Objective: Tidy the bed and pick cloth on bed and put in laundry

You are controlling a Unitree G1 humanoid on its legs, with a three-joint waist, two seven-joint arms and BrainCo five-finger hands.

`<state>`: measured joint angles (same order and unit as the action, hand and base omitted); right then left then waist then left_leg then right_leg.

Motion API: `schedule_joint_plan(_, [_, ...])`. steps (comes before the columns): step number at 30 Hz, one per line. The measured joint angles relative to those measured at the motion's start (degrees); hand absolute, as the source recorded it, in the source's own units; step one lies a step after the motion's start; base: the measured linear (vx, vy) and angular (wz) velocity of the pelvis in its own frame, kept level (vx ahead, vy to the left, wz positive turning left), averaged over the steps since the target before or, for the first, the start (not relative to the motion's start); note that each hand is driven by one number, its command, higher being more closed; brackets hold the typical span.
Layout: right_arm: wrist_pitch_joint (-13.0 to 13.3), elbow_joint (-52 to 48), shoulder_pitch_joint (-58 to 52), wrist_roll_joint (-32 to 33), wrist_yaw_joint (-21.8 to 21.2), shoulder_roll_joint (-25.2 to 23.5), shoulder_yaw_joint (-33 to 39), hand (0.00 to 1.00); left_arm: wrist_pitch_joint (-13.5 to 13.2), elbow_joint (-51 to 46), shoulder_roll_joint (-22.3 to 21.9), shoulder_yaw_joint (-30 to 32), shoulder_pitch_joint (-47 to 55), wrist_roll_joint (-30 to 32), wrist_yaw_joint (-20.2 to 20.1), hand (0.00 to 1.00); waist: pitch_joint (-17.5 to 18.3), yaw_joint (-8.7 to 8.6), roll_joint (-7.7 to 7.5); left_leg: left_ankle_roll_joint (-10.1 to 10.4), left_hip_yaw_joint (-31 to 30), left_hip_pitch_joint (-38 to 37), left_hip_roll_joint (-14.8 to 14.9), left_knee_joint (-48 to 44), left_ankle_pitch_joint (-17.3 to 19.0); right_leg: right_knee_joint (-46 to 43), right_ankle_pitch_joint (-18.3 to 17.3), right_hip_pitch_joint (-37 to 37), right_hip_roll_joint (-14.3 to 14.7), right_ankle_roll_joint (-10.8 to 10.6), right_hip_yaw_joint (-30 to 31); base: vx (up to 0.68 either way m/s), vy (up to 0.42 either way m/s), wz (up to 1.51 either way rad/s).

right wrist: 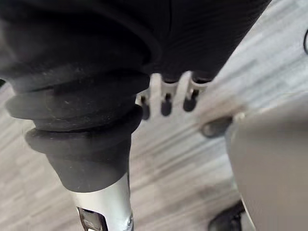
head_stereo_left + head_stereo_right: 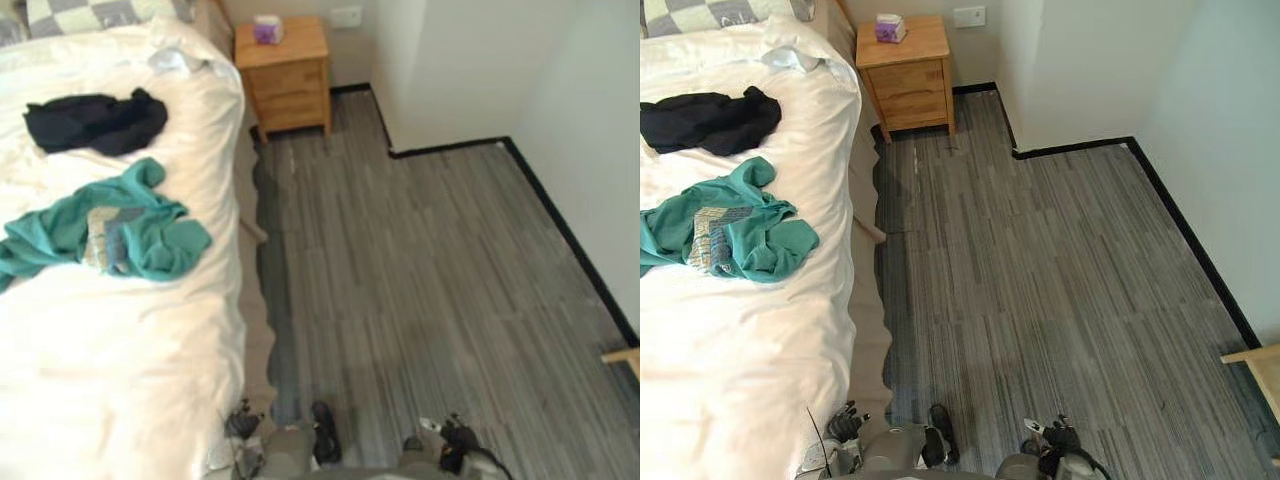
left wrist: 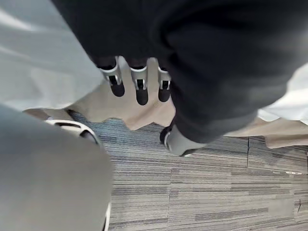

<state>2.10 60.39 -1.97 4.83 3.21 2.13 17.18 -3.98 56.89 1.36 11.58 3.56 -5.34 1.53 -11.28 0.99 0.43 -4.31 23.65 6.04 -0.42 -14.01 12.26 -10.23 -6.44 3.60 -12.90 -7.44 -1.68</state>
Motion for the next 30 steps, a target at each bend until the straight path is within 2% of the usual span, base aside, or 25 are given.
schedule_joint_plan(1, [0.0,-0.1,-0.1,-0.2,-0.1,-0.1,0.4,0.00,0.1,0.2,0.0,0.1,0.1,0.4,0.0,0.00,0.1,0.07,-0.10,0.3,0.3,-1.5,-0.4,1.7,0.3,-3.5,-0.5,-1.2,-0.3,-0.7,1.0,0.40,0.199,-0.24])
schedule_joint_plan(2, [0.2,-1.2,-0.1,-0.3,-0.3,-0.6,1.0,0.00,0.4,1.0,0.2,-0.8,0.2,1.1,-0.1,0.00,0.5,-0.47,-0.66,0.3,0.9,-4.8,-1.2,4.3,1.2,-18.3,-1.9,-6.4,-0.1,-4.7,3.9,0.25,0.127,-0.18])
schedule_joint_plan(3, [0.3,-1.5,-0.2,-0.4,-0.5,-0.8,1.1,0.00,0.5,1.1,0.6,-0.9,0.2,1.3,-0.1,0.00,0.5,-0.70,-1.25,0.4,0.9,-6.2,-1.7,4.9,1.8,-25.7,-1.5,-8.7,0.3,-7.2,5.3,0.34,0.104,-0.02])
schedule_joint_plan(4, [0.3,-1.7,-0.2,-0.5,-0.7,-1.3,1.1,0.00,0.9,1.1,1.2,-0.9,0.1,1.4,-0.1,0.00,0.3,-1.17,-2.39,0.5,0.3,-9.2,-2.3,5.3,3.1,-36.9,1.1,-11.5,1.3,-8.2,7.1,0.43,0.050,0.23])
schedule_joint_plan(5, [0.3,-1.8,-0.2,-0.5,-0.8,-1.6,1.5,0.00,1.4,1.7,2.1,-2.2,0.1,1.7,0.1,0.00,0.2,-1.80,-2.75,-0.2,-0.6,-12.8,-2.7,5.2,4.4,-47.2,1.5,-13.6,1.5,-8.0,4.7,0.53,0.052,0.32])
schedule_joint_plan(6, [0.2,-2.0,-0.2,-0.5,-0.8,-1.6,1.6,0.00,1.6,2.1,2.3,-2.8,-0.2,1.7,0.1,0.00,0.1,-1.99,-2.83,-0.4,-1.3,-14.4,-2.7,5.1,5.0,-50.1,1.1,-14.4,1.3,-7.5,2.9,0.68,0.013,0.68])
schedule_joint_plan(7, [0.2,-3.2,-0.2,-0.5,-0.8,-1.7,2.3,0.00,1.8,2.2,2.2,-4.0,-0.7,2.2,0.7,0.00,0.0,-3.23,-2.48,-0.7,-5.4,-18.8,-2.4,6.2,5.7,-54.9,-2.5,-17.3,0.8,-2.8,-3.4,0.50,-0.027,0.71])
schedule_joint_plan(8, [0.3,-3.5,-0.1,-0.4,-0.8,-1.6,2.9,0.00,1.9,2.3,2.1,-5.1,-1.2,2.3,1.0,0.00,-0.4,-3.71,-1.76,-0.7,-6.8,-20.4,-1.5,6.7,5.7,-54.5,-4.9,-18.5,1.2,0.3,-6.3,0.50,-0.047,0.76])
schedule_joint_plan(10, [0.8,-4.6,0.2,-0.2,-0.8,-1.1,3.9,0.00,2.1,2.3,1.2,-6.5,-2.5,2.8,1.1,0.00,-1.5,-4.20,0.05,-0.7,-8.3,-23.4,1.0,7.0,5.7,-48.4,-8.3,-21.8,2.9,4.9,-11.6,0.45,-0.084,0.66])
schedule_joint_plan(12, [1.1,-5.1,0.0,-0.2,-0.7,0.1,3.9,0.00,2.1,2.3,0.5,-7.6,-3.6,3.2,1.1,0.00,-1.7,-5.18,1.32,0.1,-10.4,-25.3,3.6,6.2,5.6,-33.6,-7.9,-25.7,6.0,6.7,-14.1,0.54,-0.141,0.70])
schedule_joint_plan(14, [1.1,-4.9,-0.8,-0.2,-0.6,0.1,3.7,0.00,1.9,2.3,-0.2,-7.7,-4.5,3.9,1.1,0.00,-1.6,-5.86,1.13,4.8,-11.4,-27.3,4.9,6.1,5.1,-10.3,1.3,-28.0,8.4,7.2,-13.4,0.70,-0.263,0.67])
schedule_joint_plan(15, [0.9,-4.3,-2.1,-0.2,-0.5,0.0,3.6,0.00,1.8,2.3,-0.2,-7.6,-4.3,4.3,1.1,0.00,-0.8,-6.66,-0.34,7.9,-12.6,-29.2,4.9,6.1,5.3,0.8,14.4,-27.4,9.2,8.8,-10.6,0.73,-0.283,0.60])
schedule_joint_plan(16, [0.9,-3.7,-2.2,0.0,-0.6,0.0,4.0,0.00,1.7,2.7,-0.6,-7.5,-4.3,5.1,1.1,0.00,-1.0,-6.86,0.82,8.8,-13.0,-30.3,5.5,6.0,4.9,0.2,18.9,-26.9,9.7,9.9,-9.7,0.72,-0.251,0.05])
schedule_joint_plan(17, [0.5,-2.7,-0.6,0.1,-0.6,1.3,5.3,0.00,1.4,4.2,-1.6,-7.3,-5.2,5.8,0.9,0.00,-1.3,-6.33,3.62,11.7,-12.2,-30.3,7.7,5.7,1.4,-3.6,15.4,-28.0,11.7,11.0,-9.4,0.70,-0.256,-0.39])
schedule_joint_plan(18, [0.4,-2.1,0.3,0.2,-0.5,1.0,6.6,0.00,1.3,5.0,-2.3,-5.9,-5.7,6.3,1.0,0.00,-1.8,-6.28,4.11,13.6,-12.7,-32.0,7.0,5.3,-7.2,-8.9,10.7,-27.4,12.2,11.6,-9.1,0.82,-0.311,-0.54])
schedule_joint_plan(19, [0.3,-2.1,0.2,0.3,-0.5,1.0,6.9,0.00,1.2,5.0,-2.8,-4.9,-5.3,6.4,1.0,0.00,-1.9,-6.47,4.14,13.6,-12.7,-32.3,7.0,3.7,-11.0,-9.7,8.9,-25.9,12.3,11.6,-9.0,0.81,-0.349,-0.35])
schedule_joint_plan(20, [0.3,-2.7,-0.8,0.3,-0.8,0.9,6.9,0.00,0.9,4.7,-3.9,-1.7,-4.1,6.6,1.0,0.00,-1.8,-6.50,4.18,12.8,-13.0,-30.7,7.8,-4.9,-22.5,-8.7,5.7,-20.4,13.6,11.7,-8.6,0.66,-0.285,-0.24])
schedule_joint_plan(21, [0.2,-3.1,-1.1,0.3,-0.7,0.9,6.4,0.00,0.8,4.4,-4.2,-0.9,-3.3,6.7,1.0,0.00,-1.8,-6.28,4.19,12.8,-13.5,-29.2,8.4,-9.5,-26.3,-7.3,4.8,-18.1,13.7,11.7,-7.7,0.61,-0.197,-0.25])
schedule_joint_plan(22, [0.3,-3.6,-2.0,0.3,-0.7,1.0,6.2,0.00,0.8,4.0,-4.8,0.7,-2.2,7.1,0.9,0.00,-1.8,-6.48,4.94,13.4,-14.9,-22.8,11.5,-26.3,-25.7,-3.7,3.3,-13.3,15.4,12.7,-7.4,0.46,-0.103,-0.13])
schedule_joint_plan(23, [0.4,-3.7,-2.4,0.3,-0.6,1.1,6.1,0.00,0.8,3.1,-4.7,1.6,-2.2,7.2,0.9,0.00,-1.9,-6.15,5.74,13.1,-14.8,-18.6,13.5,-36.5,-23.0,-2.2,2.7,-10.2,16.4,13.2,-7.3,0.60,-0.121,-0.21])
schedule_joint_plan(24, [0.3,-3.4,-2.7,0.3,-0.5,1.2,5.6,0.00,0.9,1.7,-3.9,2.7,-1.8,7.1,1.1,0.00,-2.7,-4.71,4.62,11.0,-12.3,-12.0,17.2,-49.6,-17.2,0.4,1.2,-4.0,17.7,13.3,-6.0,0.45,-0.110,-0.21])
schedule_joint_plan(25, [0.3,-3.1,-2.9,0.3,-0.4,1.3,5.1,0.00,0.8,1.4,-3.5,2.6,-1.6,7.0,1.1,0.00,-2.7,-4.37,4.33,10.0,-11.6,-10.3,18.1,-52.0,-15.3,1.3,0.7,-2.0,17.7,13.3,-5.7,0.49,-0.101,-0.31])
schedule_joint_plan(26, [0.3,-2.1,-3.4,0.3,-0.1,1.4,4.2,0.00,0.7,0.2,-2.8,2.6,-1.0,7.0,1.1,0.00,-2.6,-3.20,3.62,8.2,-10.4,-6.8,18.6,-53.6,-10.9,2.6,-0.4,1.5,17.3,13.0,-4.4,0.38,-0.023,-0.34])
schedule_joint_plan(28, [0.3,-1.2,-2.9,0.1,0.2,2.0,2.5,0.00,0.3,-0.8,-2.2,2.5,-0.2,7.0,1.1,0.00,-2.6,-2.85,3.13,8.6,-9.0,-0.1,17.4,-49.1,-5.6,4.5,-2.1,5.9,15.7,11.7,-3.2,0.40,0.021,-0.29])
schedule_joint_plan(30, [-0.2,-0.2,-2.6,0.0,0.3,1.7,2.6,0.00,-0.3,-1.4,-2.1,1.9,-0.2,5.8,1.1,0.00,-2.3,-2.16,1.73,8.6,-5.9,4.7,11.9,-30.5,-2.0,6.9,-3.4,10.3,11.3,8.7,-3.2,0.47,0.095,-0.13])
